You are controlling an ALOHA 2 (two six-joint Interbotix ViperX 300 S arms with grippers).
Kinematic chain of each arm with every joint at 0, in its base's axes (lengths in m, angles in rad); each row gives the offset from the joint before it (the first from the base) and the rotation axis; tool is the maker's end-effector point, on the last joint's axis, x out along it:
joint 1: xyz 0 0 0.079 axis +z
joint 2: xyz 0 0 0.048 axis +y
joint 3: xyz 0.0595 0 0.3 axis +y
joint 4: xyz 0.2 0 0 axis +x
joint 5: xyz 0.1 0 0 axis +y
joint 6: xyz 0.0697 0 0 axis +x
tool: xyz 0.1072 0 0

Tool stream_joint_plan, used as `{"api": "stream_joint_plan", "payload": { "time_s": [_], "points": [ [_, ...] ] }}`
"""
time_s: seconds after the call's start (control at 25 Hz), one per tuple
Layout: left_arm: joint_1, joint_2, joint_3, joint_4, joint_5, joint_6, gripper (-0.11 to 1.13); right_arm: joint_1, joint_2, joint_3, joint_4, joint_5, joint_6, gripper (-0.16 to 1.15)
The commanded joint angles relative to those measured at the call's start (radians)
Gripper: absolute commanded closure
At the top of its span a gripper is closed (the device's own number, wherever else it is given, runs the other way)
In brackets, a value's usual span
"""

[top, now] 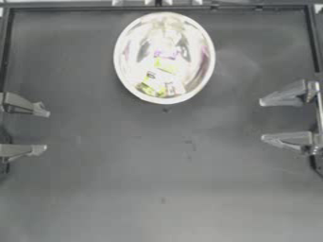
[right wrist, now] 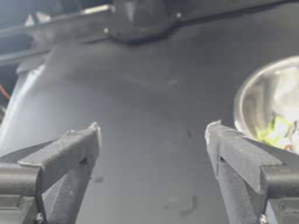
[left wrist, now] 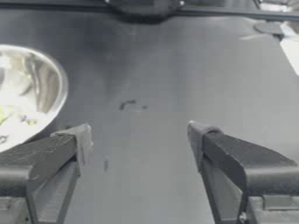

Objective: Put candies in bowl

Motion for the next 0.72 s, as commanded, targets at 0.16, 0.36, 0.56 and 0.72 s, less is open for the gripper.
{"api": "stream_joint_plan", "payload": {
  "time_s": [0.16, 0.36, 0.56, 0.72],
  "points": [
    [0.012, -0.035, 0.000, 0.003, -0.003, 0.000, 0.04, -0.002, -0.040, 0.003, 0.008, 0.000, 0.002, -0.02],
    [0.014, -0.078, 0.012, 0.000, -0.003, 0.000, 0.04, -0.002, -0.060, 0.014, 0.009, 0.008, 0.002, -0.02],
    [0.023, -0.092, 0.020, -0.002, -0.005, -0.005, 0.04, -0.002, -0.086, 0.021, 0.009, 0.021, 0.005, -0.02],
    [0.026, -0.118, 0.023, -0.002, -0.003, -0.005, 0.04, 0.000, -0.120, 0.032, 0.015, 0.034, 0.005, -0.02]
  ]
}}
